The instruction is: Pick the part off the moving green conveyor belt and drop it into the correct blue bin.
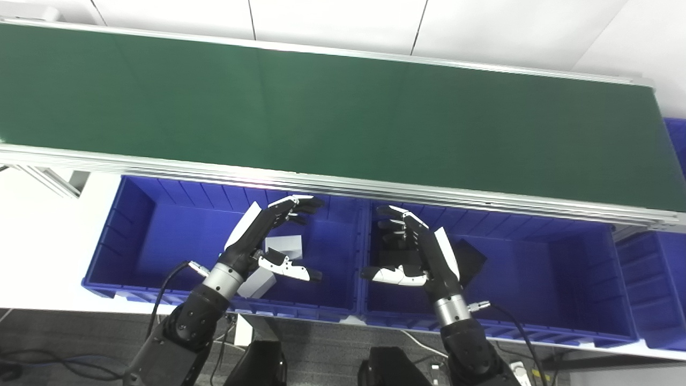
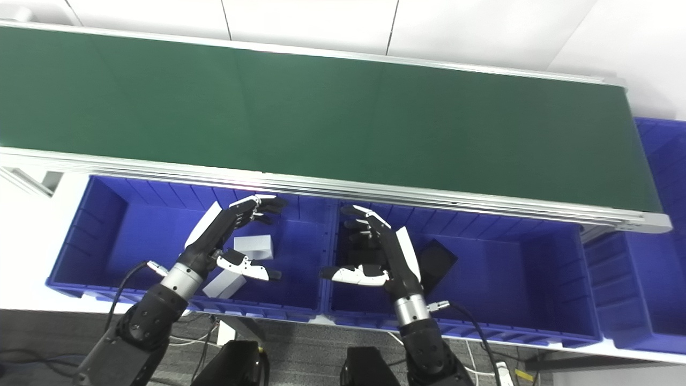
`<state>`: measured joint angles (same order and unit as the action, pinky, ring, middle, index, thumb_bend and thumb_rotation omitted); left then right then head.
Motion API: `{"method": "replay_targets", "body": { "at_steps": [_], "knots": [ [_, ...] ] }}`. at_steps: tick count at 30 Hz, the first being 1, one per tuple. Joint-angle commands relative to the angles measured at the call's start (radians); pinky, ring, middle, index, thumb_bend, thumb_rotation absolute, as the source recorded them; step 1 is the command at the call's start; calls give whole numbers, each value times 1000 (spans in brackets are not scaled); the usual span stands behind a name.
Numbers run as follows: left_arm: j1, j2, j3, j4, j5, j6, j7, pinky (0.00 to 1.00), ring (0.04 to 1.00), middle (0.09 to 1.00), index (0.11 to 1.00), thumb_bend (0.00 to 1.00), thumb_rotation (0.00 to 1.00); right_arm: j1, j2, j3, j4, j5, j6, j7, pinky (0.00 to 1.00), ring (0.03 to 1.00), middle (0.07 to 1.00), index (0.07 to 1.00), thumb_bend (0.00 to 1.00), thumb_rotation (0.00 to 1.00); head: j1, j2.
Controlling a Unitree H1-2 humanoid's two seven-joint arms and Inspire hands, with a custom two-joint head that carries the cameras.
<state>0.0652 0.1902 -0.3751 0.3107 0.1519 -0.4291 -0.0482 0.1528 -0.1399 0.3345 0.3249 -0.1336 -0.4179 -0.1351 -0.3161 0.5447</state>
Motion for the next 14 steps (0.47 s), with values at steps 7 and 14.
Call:
{"method": "replay_targets", "body": {
  "at_steps": [7, 14],
  "knots": [
    [-31, -12, -35, 28, 2, -41, 56, 673, 754, 782, 722, 1000, 0, -22, -26, 12, 19, 26, -52, -18, 597, 724, 837, 764, 1000, 335, 65, -44],
    [-44, -29, -79, 57, 47, -41, 125, 637, 724, 752, 705, 1000, 0, -15, -56, 3, 23, 47, -52, -6, 607, 732, 845, 768, 1000, 325, 173, -69]
  ]
}}
